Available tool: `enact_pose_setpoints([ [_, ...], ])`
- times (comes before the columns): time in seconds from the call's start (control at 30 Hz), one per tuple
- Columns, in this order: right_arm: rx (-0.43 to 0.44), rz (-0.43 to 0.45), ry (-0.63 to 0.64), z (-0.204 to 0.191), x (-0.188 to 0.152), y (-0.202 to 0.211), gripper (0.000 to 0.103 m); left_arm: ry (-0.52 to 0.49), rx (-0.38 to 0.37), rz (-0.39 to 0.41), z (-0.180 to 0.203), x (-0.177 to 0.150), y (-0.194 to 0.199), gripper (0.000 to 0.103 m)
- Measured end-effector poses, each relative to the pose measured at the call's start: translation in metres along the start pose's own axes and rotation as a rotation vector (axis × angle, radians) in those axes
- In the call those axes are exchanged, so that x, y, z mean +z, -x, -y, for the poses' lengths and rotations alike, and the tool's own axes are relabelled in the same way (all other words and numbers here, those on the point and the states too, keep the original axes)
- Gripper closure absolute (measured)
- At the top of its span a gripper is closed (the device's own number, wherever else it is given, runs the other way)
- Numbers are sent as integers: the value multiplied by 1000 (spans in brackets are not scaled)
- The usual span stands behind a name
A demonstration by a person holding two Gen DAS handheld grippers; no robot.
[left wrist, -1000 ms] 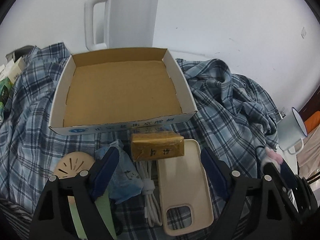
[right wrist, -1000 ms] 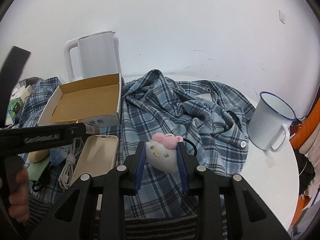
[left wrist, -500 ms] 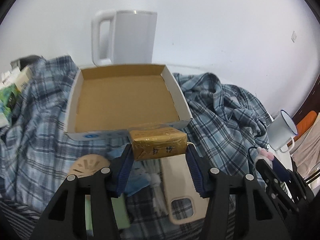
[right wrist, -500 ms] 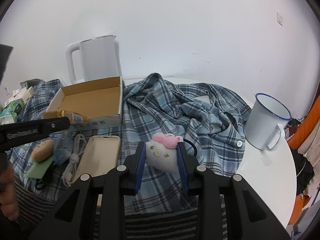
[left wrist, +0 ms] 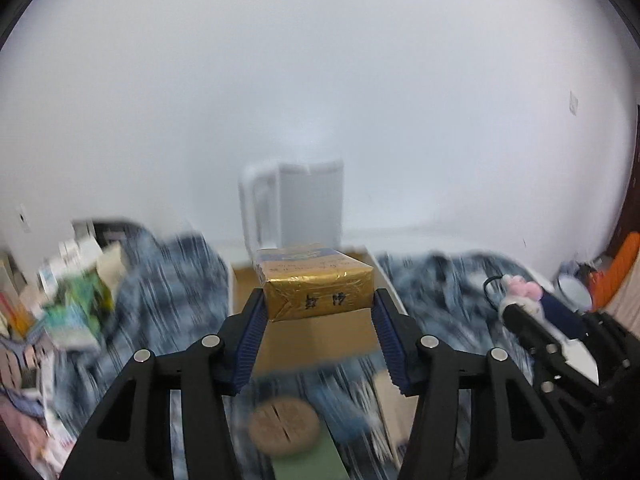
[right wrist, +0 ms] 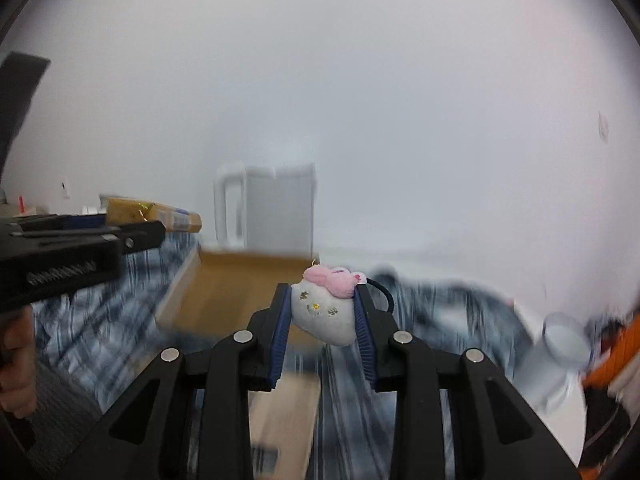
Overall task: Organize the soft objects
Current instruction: 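Carry the pack in the left tool and plush in the right tool over the cardboard box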
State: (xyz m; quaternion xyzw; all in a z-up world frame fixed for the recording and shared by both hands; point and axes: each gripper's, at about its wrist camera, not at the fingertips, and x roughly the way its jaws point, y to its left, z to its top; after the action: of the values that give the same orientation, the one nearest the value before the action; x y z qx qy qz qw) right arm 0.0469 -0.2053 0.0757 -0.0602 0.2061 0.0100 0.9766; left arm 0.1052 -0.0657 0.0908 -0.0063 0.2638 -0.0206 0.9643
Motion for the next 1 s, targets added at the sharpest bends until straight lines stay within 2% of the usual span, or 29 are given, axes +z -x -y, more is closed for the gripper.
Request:
enact_pose_setpoints([
  [0.13, 73, 62, -32, 2, 52, -3, 73, 25, 0, 78, -15, 34, 7, 48],
  [0.23, 87, 99, -25, 1, 85, -17, 73, 27, 14, 129, -22, 56, 8, 47],
  [0.4, 83, 94, -19, -6, 113, -56, 73, 20, 5, 133, -29, 79, -8, 47],
  [0.6, 94, 35, -33, -10, 110, -102, 73, 18, 20, 76, -37, 81, -41, 47],
  [0.8, 168, -46, -67, -13, 90, -136, 73, 2, 41, -23, -38, 64, -78, 47],
  [1.0, 174, -126, -78, -12, 65, -164, 73, 11, 51, -122, -51, 47, -125, 47],
])
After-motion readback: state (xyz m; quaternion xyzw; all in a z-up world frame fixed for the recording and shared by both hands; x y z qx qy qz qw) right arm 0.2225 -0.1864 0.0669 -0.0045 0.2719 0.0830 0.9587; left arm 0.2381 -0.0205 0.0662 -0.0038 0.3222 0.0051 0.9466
